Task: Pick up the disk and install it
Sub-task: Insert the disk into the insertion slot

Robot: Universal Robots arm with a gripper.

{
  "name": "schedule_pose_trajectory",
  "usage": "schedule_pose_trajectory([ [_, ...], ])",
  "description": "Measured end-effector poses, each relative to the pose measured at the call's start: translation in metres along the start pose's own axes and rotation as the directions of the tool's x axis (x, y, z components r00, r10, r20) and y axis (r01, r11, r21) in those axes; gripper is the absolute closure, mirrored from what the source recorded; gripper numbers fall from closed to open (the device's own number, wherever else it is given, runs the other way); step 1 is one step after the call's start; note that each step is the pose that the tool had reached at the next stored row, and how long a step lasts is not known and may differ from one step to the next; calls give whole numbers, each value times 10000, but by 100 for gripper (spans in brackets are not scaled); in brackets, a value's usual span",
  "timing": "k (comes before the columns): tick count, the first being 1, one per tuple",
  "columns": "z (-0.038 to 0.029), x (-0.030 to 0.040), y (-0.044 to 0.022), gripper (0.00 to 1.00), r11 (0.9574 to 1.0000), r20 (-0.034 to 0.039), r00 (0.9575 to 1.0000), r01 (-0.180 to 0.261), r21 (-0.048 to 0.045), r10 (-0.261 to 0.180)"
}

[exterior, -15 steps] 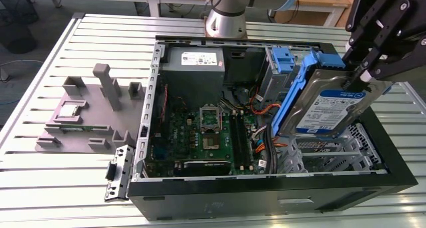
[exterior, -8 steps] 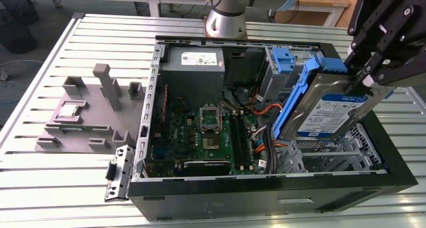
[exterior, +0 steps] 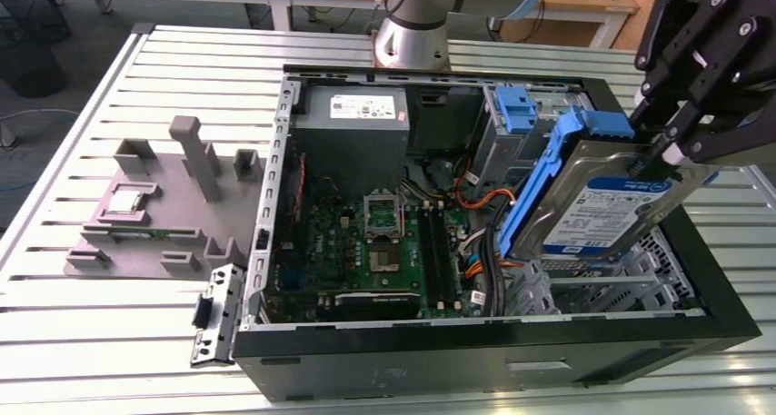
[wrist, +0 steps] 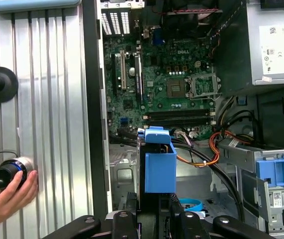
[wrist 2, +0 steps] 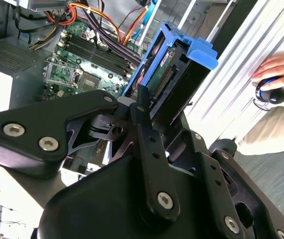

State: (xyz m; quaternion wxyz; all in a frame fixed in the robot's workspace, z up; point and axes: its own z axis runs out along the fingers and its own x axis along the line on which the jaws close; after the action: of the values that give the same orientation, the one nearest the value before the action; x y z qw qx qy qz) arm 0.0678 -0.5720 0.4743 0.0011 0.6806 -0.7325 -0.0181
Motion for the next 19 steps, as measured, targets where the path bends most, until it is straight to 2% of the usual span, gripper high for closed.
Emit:
schedule_pose_trajectory([
  [19,1,4,-9,65,10000,-1,10000,0,0,0],
])
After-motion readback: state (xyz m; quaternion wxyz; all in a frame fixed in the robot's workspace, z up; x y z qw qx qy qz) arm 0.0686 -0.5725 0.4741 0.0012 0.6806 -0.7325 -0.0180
